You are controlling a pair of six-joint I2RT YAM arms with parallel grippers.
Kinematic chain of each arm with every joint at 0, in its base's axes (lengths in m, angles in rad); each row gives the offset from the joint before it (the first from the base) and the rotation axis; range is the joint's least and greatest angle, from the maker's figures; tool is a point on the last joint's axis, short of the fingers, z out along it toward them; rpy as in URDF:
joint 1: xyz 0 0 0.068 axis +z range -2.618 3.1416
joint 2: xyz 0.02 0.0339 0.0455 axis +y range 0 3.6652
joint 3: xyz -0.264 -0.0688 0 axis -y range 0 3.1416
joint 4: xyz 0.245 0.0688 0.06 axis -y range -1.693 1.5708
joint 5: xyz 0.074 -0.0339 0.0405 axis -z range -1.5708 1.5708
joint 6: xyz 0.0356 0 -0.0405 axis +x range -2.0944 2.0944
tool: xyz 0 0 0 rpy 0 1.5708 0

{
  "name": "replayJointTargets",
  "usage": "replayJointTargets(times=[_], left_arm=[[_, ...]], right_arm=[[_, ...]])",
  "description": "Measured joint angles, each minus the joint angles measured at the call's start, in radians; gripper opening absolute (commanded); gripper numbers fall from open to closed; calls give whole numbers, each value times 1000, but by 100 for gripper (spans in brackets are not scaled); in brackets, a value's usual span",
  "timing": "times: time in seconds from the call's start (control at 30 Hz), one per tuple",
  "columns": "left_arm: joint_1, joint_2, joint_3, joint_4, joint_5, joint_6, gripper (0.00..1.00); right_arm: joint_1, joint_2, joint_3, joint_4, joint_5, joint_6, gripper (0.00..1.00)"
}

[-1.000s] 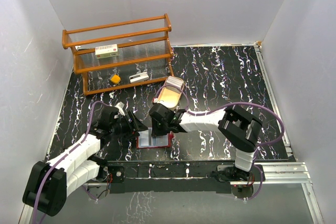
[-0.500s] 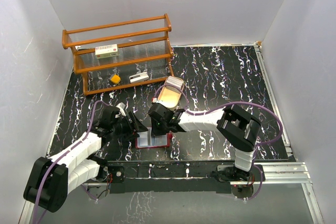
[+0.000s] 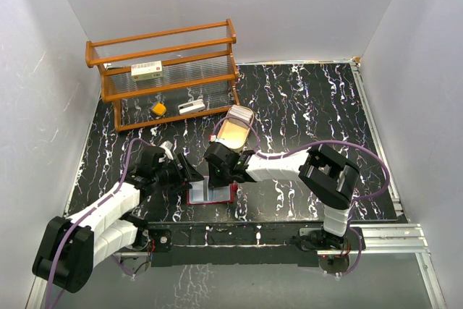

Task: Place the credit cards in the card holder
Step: Insert the credit card into the card holder.

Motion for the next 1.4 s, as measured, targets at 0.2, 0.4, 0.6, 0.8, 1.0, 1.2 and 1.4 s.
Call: replayJointTargets(times=[0.2, 0.4, 0.6, 0.8, 1.0, 1.2, 1.4], left_arm=[[0, 18, -3, 20, 1, -3, 65], [0, 32, -1, 23, 0, -2, 65], [0, 24, 16, -18, -23, 16, 66], [0, 28, 11, -9, -22, 14, 66], [1, 30, -11, 49, 11, -16, 65], [1, 8, -15, 68, 47, -43, 64], [1, -43, -9, 6, 30, -40, 64]], right_arm=[[1, 0, 0, 0, 2, 0, 2], [2, 0, 0, 0, 5, -1, 2], [3, 0, 0, 0, 8, -1, 2], [4, 0, 0, 0, 10, -1, 1], [4, 0, 0, 0, 10, -1, 2], [4, 0, 0, 0, 10, -1, 1], [5, 0, 0, 1, 10, 0, 1]])
